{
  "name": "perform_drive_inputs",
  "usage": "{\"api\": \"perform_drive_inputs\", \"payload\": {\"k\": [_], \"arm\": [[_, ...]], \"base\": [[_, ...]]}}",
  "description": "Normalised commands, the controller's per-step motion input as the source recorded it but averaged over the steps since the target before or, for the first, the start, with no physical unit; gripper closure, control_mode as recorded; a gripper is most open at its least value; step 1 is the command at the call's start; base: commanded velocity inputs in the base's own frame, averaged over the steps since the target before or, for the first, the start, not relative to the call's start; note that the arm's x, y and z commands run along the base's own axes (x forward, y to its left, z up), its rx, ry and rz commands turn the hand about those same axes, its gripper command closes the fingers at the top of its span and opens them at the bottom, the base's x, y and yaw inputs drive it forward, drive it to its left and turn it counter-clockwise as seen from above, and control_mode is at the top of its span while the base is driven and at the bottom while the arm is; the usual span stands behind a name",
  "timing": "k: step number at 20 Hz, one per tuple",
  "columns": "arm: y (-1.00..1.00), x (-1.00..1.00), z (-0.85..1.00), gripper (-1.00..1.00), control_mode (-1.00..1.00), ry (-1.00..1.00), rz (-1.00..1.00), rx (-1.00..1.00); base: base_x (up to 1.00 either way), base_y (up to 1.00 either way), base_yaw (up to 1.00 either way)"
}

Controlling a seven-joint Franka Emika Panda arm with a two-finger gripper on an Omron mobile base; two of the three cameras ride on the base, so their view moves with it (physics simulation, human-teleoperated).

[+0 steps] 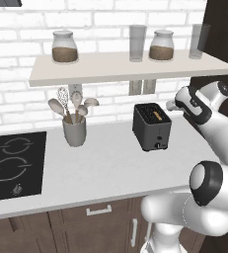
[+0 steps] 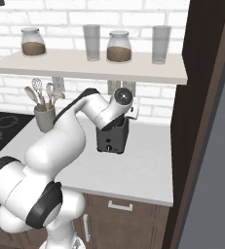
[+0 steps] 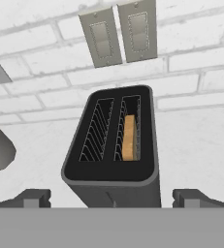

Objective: Start the toaster. Once the lever pops up, take the bread to the plate on the dining counter.

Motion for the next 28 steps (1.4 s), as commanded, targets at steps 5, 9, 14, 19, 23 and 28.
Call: {"api": "perform_drive_inputs", "payload": {"k": [5, 9, 14, 19, 23, 28], "arm": [[0.0, 0.0, 0.0, -1.0, -1.0, 0.0, 0.0, 0.0], [0.0, 0.0, 0.0, -1.0, -1.0, 0.0, 0.0, 0.0], [0.0, 0.0, 0.0, -1.0, -1.0, 0.0, 0.0, 0.0], [0.0, 0.0, 0.0, -1.0, -1.0, 0.0, 0.0, 0.0], [0.0, 0.0, 0.0, -1.0, -1.0, 0.0, 0.0, 0.0], [0.0, 0.0, 0.0, -1.0, -1.0, 0.0, 0.0, 0.0]], "base": [[0.0, 0.0, 0.0], [0.0, 0.0, 0.0], [0.0, 0.0, 0.0], [0.0, 0.0, 0.0], [0.0, 0.0, 0.0], [0.0, 0.0, 0.0]]}}
